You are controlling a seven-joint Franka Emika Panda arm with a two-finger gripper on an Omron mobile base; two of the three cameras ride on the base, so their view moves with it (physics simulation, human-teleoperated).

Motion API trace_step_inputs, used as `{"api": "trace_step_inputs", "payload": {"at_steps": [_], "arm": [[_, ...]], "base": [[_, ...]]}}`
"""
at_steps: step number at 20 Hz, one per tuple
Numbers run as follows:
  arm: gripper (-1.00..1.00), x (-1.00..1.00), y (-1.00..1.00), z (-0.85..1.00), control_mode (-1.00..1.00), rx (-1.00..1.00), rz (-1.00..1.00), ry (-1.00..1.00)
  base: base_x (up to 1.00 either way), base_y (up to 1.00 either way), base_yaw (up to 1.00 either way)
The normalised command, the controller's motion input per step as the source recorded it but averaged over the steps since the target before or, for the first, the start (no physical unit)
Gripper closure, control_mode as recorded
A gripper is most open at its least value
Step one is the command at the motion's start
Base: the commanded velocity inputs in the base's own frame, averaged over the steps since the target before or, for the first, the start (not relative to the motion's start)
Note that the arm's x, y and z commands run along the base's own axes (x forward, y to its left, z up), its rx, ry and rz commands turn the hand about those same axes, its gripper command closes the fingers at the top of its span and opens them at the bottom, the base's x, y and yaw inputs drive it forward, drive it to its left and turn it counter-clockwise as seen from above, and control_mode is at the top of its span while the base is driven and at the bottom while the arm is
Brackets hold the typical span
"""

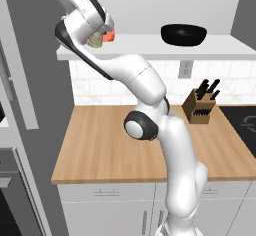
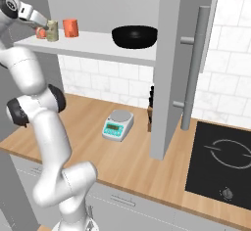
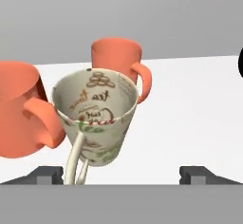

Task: Gather all objects into one cabinet and sort the glasses and bowls to opposite sides.

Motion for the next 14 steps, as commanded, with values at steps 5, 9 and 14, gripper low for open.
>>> {"api": "trace_step_inputs", "payload": {"at_steps": [5, 9, 14], "arm": [[-1.00, -0.67, -0.07, -0.34, -1.00, 0.00, 0.02, -0.18], [-1.00, -0.71, -0.23, -0.43, -1.00, 0.01, 0.01, -0.21], [-1.00, -0.69, -0.33, -0.35, -1.00, 0.01, 0.01, -0.17]], "base": [[0.00, 0.00, 0.00], [0.00, 0.00, 0.00], [0.00, 0.00, 0.00]]}}
